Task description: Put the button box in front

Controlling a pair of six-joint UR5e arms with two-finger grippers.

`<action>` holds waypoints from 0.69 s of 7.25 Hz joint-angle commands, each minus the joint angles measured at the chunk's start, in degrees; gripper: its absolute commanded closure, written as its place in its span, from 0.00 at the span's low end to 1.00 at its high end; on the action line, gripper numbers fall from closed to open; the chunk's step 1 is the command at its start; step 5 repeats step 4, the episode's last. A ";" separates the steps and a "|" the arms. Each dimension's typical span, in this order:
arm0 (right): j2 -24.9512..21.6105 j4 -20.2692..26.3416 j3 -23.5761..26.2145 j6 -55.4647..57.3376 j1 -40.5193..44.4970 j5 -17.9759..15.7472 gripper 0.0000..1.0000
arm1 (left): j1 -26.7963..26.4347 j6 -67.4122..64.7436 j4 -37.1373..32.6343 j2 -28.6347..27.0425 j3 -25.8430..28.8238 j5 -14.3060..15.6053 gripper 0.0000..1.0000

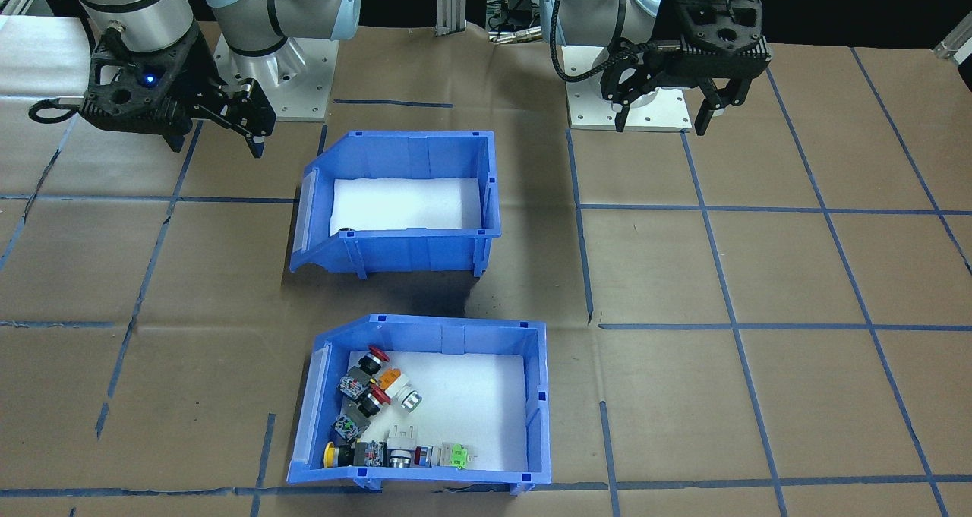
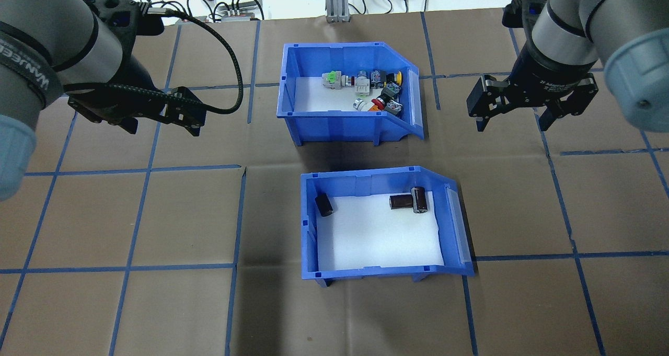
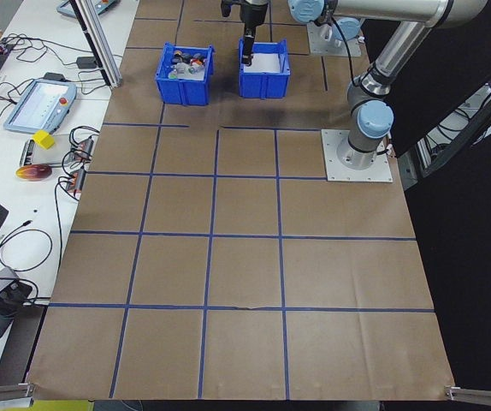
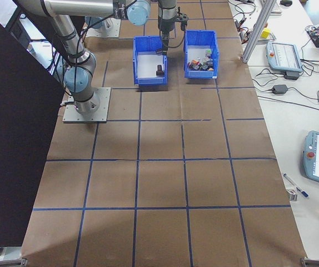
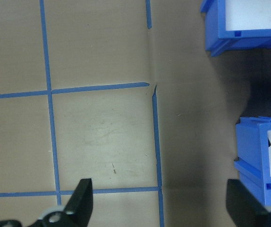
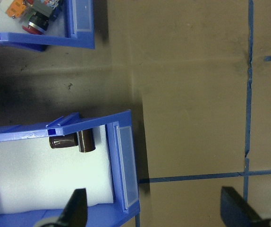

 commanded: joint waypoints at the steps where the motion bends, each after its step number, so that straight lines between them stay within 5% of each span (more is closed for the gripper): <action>1: 0.02 0.03 -0.07 0.00 0.00 0.00 0.00 | 0.00 -0.07 -0.08 -0.02 -0.04 -0.07 0.01; 5: -0.07 0.03 -0.07 0.00 0.00 -0.09 0.00 | 0.09 0.20 -0.08 -0.11 0.05 0.11 0.01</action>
